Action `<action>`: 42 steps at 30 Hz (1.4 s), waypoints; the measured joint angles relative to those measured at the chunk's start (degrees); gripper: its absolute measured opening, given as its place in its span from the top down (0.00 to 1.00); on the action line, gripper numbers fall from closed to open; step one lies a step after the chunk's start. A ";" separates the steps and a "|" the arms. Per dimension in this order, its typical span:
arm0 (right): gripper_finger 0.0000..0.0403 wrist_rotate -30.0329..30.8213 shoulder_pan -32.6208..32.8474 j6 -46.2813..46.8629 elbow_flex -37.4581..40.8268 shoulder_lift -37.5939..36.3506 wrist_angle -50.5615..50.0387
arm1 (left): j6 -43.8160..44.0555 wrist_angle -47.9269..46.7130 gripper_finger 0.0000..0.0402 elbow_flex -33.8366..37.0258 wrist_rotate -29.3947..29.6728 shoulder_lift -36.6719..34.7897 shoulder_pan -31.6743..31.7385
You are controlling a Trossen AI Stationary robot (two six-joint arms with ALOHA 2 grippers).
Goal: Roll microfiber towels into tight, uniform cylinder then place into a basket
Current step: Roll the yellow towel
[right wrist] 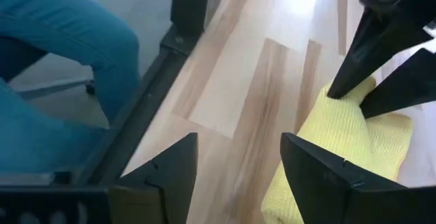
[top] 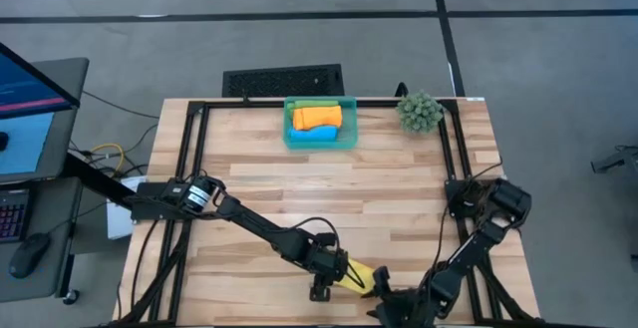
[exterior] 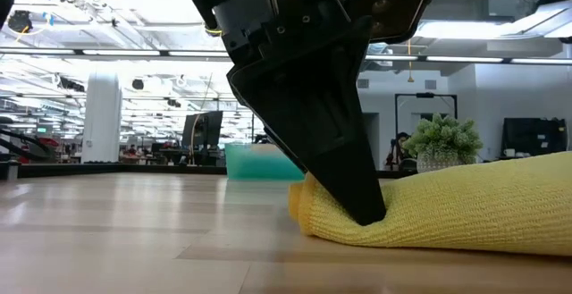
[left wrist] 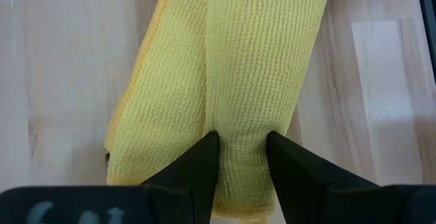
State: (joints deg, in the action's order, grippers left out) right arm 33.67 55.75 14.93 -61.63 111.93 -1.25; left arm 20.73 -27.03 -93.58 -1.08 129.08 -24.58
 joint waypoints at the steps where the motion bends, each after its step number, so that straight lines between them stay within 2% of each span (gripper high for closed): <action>1: 0.42 0.16 -0.16 0.01 0.00 0.45 -0.02 | 0.00 0.00 0.70 0.00 -0.01 0.00 0.00; 9: 0.42 2.26 -2.83 0.31 -0.01 1.85 -2.55 | 0.02 0.00 0.70 0.00 -0.11 0.00 0.00; 17: 0.42 1.82 -4.57 11.74 -0.02 1.85 -10.95 | 0.15 0.02 0.70 0.00 -0.13 0.00 0.00; 28: 0.43 -3.19 -6.91 21.62 -0.28 1.48 -14.47 | 2.76 -0.12 0.70 -0.02 -0.72 0.00 0.00; 33: 0.55 -4.13 -7.15 22.48 -0.26 1.47 -16.08 | 2.85 -0.36 0.70 -0.02 -1.22 0.00 0.04; 42: 0.90 -4.62 -7.20 28.76 -0.22 1.47 -17.38 | -3.59 -3.45 0.70 -2.73 -0.07 0.31 -0.28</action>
State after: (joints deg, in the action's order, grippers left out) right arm 29.05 48.56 43.69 -61.84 113.39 -18.63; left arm 17.14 -30.48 -96.31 -1.15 129.39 -24.86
